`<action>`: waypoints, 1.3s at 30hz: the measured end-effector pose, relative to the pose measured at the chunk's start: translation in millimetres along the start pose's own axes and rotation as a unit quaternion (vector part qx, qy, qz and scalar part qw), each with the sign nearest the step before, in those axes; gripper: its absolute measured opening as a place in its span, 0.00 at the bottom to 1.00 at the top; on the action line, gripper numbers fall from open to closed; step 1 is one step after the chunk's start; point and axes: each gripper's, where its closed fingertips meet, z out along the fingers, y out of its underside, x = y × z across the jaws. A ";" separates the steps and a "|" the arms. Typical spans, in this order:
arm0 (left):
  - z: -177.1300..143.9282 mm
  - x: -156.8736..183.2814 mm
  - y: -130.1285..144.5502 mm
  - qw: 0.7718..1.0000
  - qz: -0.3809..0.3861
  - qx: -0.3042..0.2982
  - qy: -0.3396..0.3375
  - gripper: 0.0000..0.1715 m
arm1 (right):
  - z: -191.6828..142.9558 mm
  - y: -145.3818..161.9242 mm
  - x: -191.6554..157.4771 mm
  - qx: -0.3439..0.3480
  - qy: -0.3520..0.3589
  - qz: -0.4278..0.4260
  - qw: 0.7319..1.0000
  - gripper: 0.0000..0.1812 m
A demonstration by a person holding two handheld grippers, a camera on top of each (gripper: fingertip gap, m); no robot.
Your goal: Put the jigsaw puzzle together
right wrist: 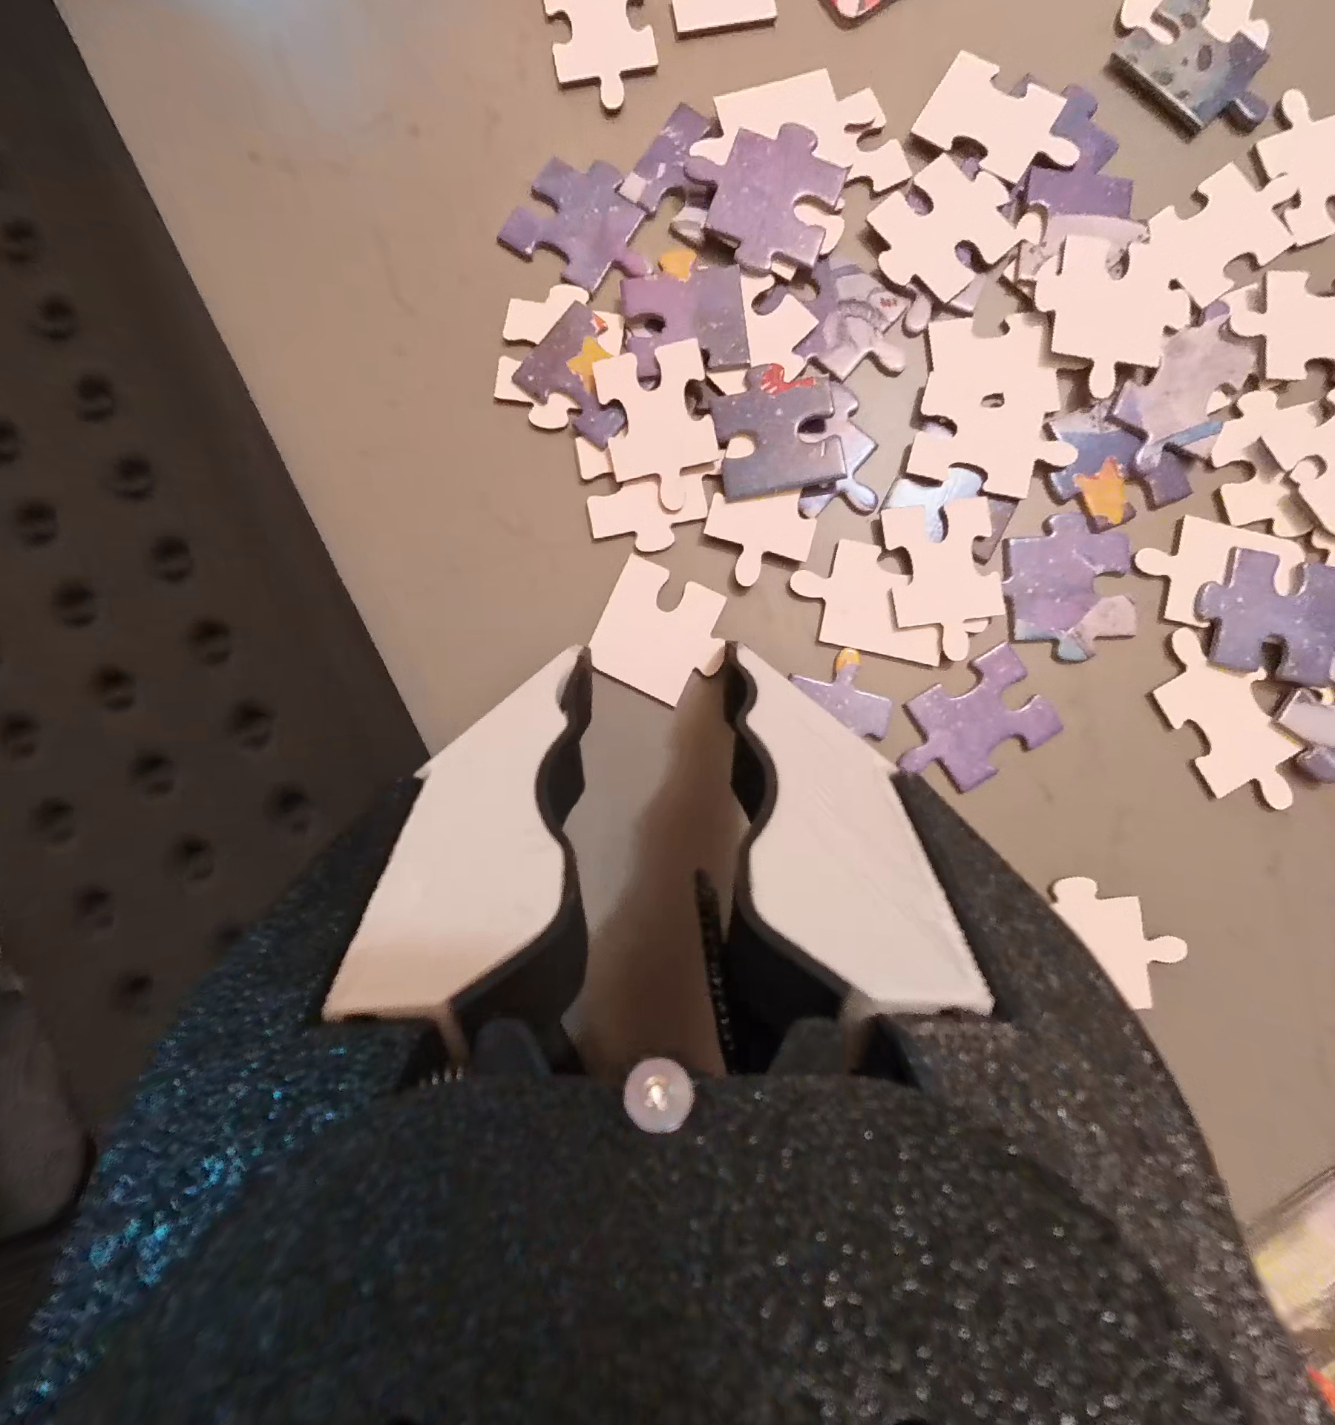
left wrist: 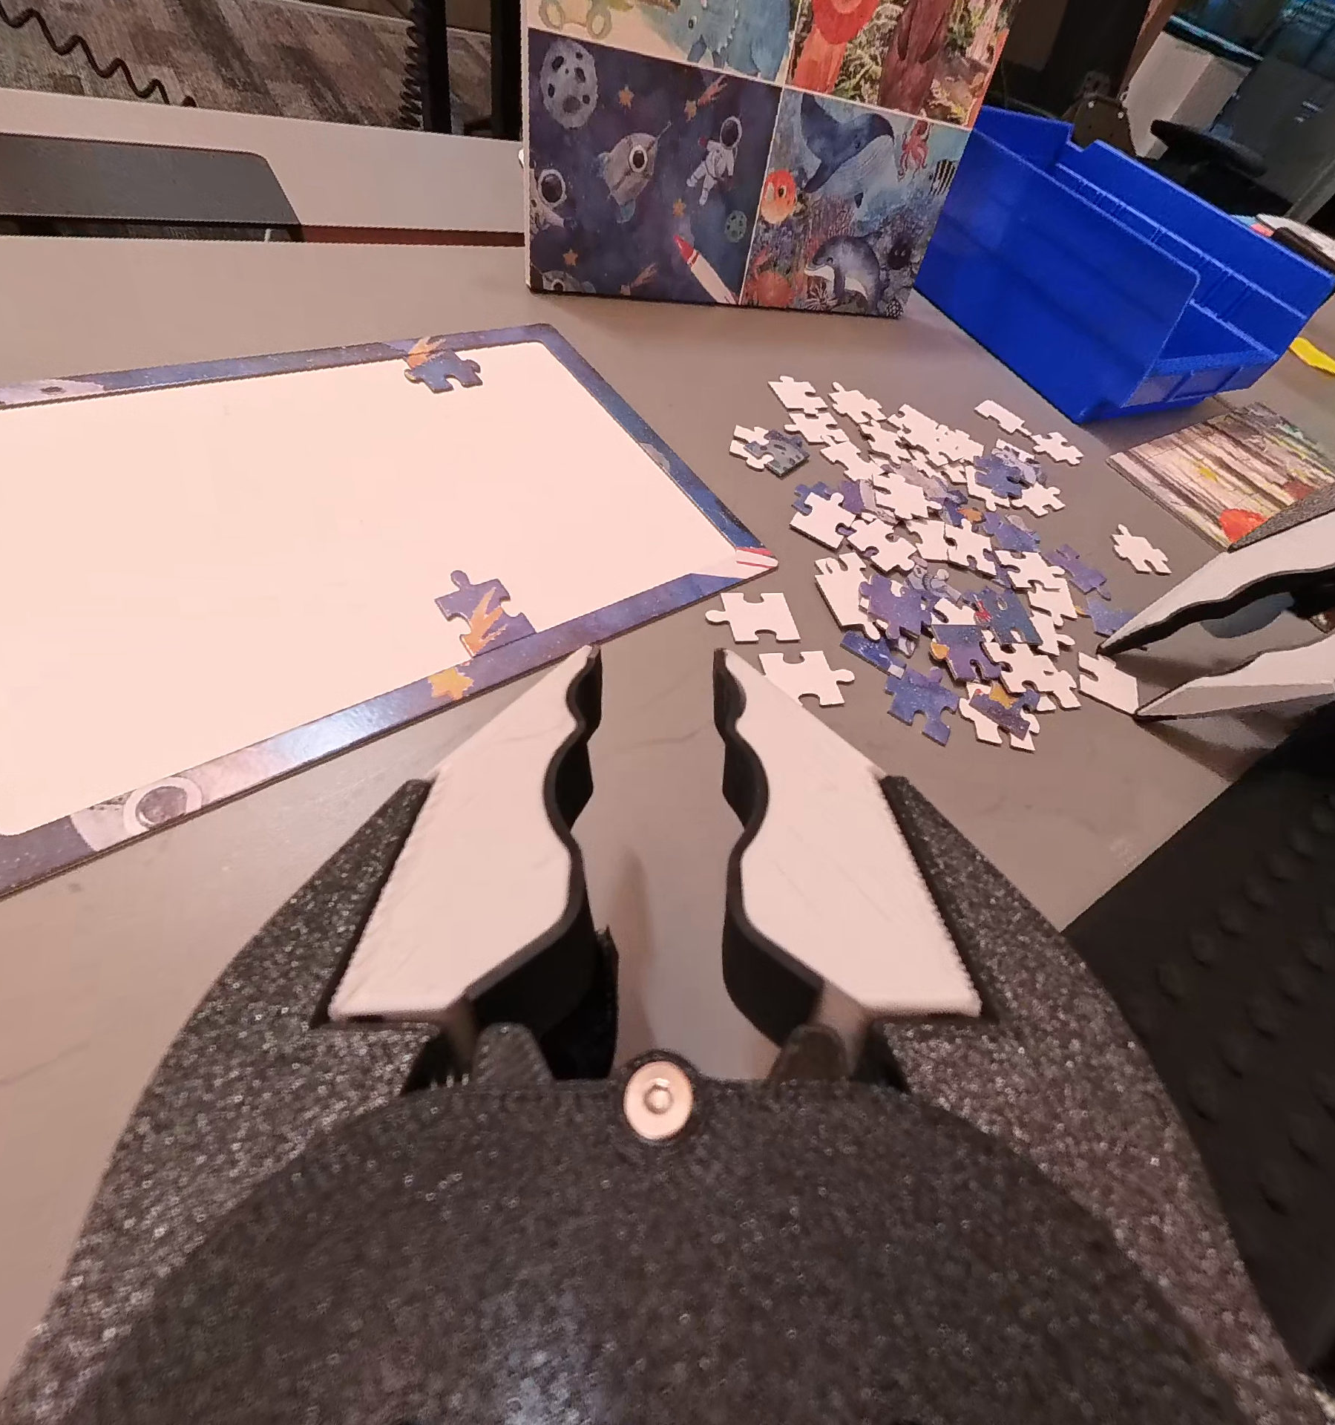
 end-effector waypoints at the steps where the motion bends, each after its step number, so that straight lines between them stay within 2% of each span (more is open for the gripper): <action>1: -0.3 0.6 -0.5 1.000 0.002 0.001 0.000 0.17 | -0.2 -0.4 0.1 -0.003 0.002 -0.006 1.000 0.19; 5: -0.8 11.9 -1.8 1.000 0.018 -0.006 0.003 0.17 | -2.9 -7.7 2.1 0.015 0.022 -0.018 0.999 0.19; 6: 0.4 21.8 -2.0 1.000 0.012 -0.011 0.019 0.17 | -6.4 -12.8 0.7 0.029 0.025 -0.020 0.999 0.19; 8: 3.7 56.9 -4.4 0.995 -0.028 -0.023 0.094 0.18 | -18.9 -29.6 -3.0 0.070 0.037 -0.030 0.996 0.19; 10: 4.2 106.7 -8.4 0.969 -0.112 -0.045 0.217 0.21 | -34.9 -53.3 -8.9 0.115 0.055 -0.050 0.991 0.19; 12: 3.8 150.1 -13.7 0.919 -0.205 -0.072 0.329 0.23 | -49.2 -79.7 -23.2 0.158 0.058 -0.082 0.982 0.19; 14: 4.2 178.7 -20.9 0.870 -0.270 -0.083 0.405 0.26 | -58.0 -100.4 -36.2 0.183 0.063 -0.113 0.975 0.19; 15: 4.0 187.8 -24.3 0.854 -0.284 -0.079 0.428 0.26 | -60.1 -108.8 -41.9 0.190 0.063 -0.126 0.972 0.19; 16: 5.0 194.0 -23.7 0.850 -0.282 -0.080 0.437 0.23 | -61.4 -116.4 -45.8 0.197 0.067 -0.137 0.968 0.19; 17: 8.8 197.0 -18.2 0.857 -0.269 -0.087 0.431 0.19 | -63.0 -123.6 -48.6 0.208 0.071 -0.146 0.964 0.19; 18: 13.4 196.5 -11.6 0.869 -0.253 -0.092 0.416 0.07 | -63.2 -128.8 -52.2 0.218 0.066 -0.148 0.962 0.19; 19: 16.8 193.2 -6.2 0.881 -0.237 -0.094 0.399 0.00 | -61.6 -131.1 -54.3 0.221 0.057 -0.147 0.962 0.14; 21: 18.7 178.3 -7.3 0.908 -0.197 -0.071 0.363 0.00 | -56.6 -132.5 -51.8 0.228 0.049 -0.134 0.963 0.17; 22: 17.5 167.3 -9.4 0.929 -0.148 -0.051 0.336 0.00 | -53.6 -133.6 -49.9 0.234 0.034 -0.110 0.965 0.23; 23: 16.8 153.4 -9.3 0.955 -0.058 -0.030 0.289 0.01 | -50.0 -135.2 -48.5 0.239 0.008 -0.077 0.968 0.30; 24: 16.6 135.9 -8.8 0.973 0.064 -0.007 0.220 0.01 | -46.9 -138.3 -49.7 0.246 -0.030 -0.040 0.968 0.29; 25: 15.5 118.5 -10.6 0.970 0.194 0.015 0.143 0.01 | -46.4 -145.6 -54.7 0.264 -0.078 -0.007 0.961 0.27; 26: 12.8 105.2 -14.5 0.945 0.315 0.036 0.075 0.01 | -47.3 -156.3 -57.3 0.290 -0.122 0.033 0.949 0.23; 27: 9.6 93.6 -21.3 0.905 0.420 0.061 0.005 0.01 | -45.8 -166.7 -57.7 0.308 -0.161 0.073 0.935 0.20; 28: 5.4 84.2 -31.9 0.858 0.500 0.093 -0.066 0.01 | -41.7 -176.3 -57.3 0.318 -0.192 0.108 0.922 0.21; 29: 1.0 80.1 -40.2 0.815 0.554 0.120 -0.117 0.01 | -36.1 -185.6 -56.6 0.325 -0.213 0.137 0.911 0.23; 30: -0.8 78.8 -41.6 0.781 0.593 0.129 -0.143 0.01 | -30.6 -194.1 -58.0 0.330 -0.231 0.154 0.902 0.23; 33: -3.3 71.7 -45.0 0.710 0.656 0.140 -0.214 0.00 | -13.2 -214.5 -66.4 0.324 -0.261 0.176 0.892 0.21; 35: -6.2 72.3 -48.2 0.680 0.674 0.151 -0.244 0.00 | -0.3 -219.9 -67.1 0.307 -0.254 0.186 0.898 0.16; 36: -6.4 71.3 -48.1 0.678 0.674 0.148 -0.253 0.00 | 2.2 -221.5 -69.0 0.304 -0.260 0.187 0.897 0.14; 37: -6.6 69.7 -48.3 0.677 0.672 0.149 -0.261 0.01 | 0.3 -223.8 -70.3 0.311 -0.271 0.191 0.891 0.07; 39: -6.6 65.8 -46.6 0.683 0.664 0.148 -0.266 0.01 | 1.5 -223.1 -66.5 0.310 -0.262 0.193 0.893 0.06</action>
